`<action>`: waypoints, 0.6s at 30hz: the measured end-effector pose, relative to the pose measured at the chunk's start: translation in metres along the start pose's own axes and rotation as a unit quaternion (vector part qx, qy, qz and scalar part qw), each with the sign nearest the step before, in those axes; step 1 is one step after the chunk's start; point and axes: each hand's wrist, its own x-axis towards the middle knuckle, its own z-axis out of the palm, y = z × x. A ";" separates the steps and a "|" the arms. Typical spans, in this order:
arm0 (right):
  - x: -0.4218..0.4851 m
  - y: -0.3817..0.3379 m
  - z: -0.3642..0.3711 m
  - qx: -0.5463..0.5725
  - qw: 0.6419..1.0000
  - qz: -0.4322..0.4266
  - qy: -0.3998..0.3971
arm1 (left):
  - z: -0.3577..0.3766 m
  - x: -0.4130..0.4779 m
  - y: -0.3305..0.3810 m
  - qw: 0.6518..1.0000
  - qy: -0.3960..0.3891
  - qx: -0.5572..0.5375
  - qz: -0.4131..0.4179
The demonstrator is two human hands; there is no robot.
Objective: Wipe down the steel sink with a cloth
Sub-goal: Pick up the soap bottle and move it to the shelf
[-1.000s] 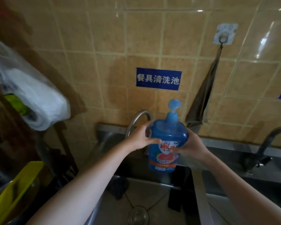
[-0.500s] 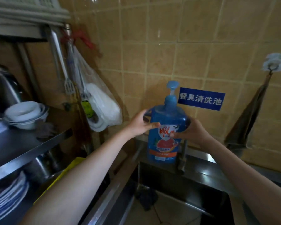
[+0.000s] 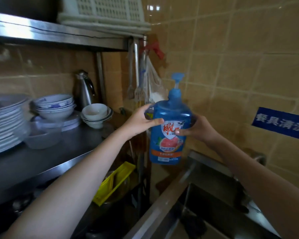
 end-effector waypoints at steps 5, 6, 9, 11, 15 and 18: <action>0.045 -0.013 0.069 0.038 0.997 -0.033 -0.053 | -0.068 -0.021 -0.022 0.997 0.067 0.030 -0.021; 0.054 -0.016 0.083 0.044 0.996 -0.039 -0.062 | -0.081 -0.026 -0.027 0.996 0.076 0.031 -0.024; 0.080 -0.021 0.123 0.061 0.993 -0.046 -0.095 | -0.118 -0.040 -0.039 0.994 0.099 0.035 -0.027; 0.098 -0.024 0.146 0.064 0.991 -0.045 -0.113 | -0.141 -0.046 -0.047 0.992 0.117 0.038 -0.032; 0.139 -0.026 0.187 0.050 0.987 -0.048 -0.143 | -0.182 -0.051 -0.070 0.985 0.156 0.046 -0.056; 0.168 -0.024 0.212 0.055 0.982 -0.038 -0.174 | -0.206 -0.052 -0.087 0.979 0.184 0.060 -0.061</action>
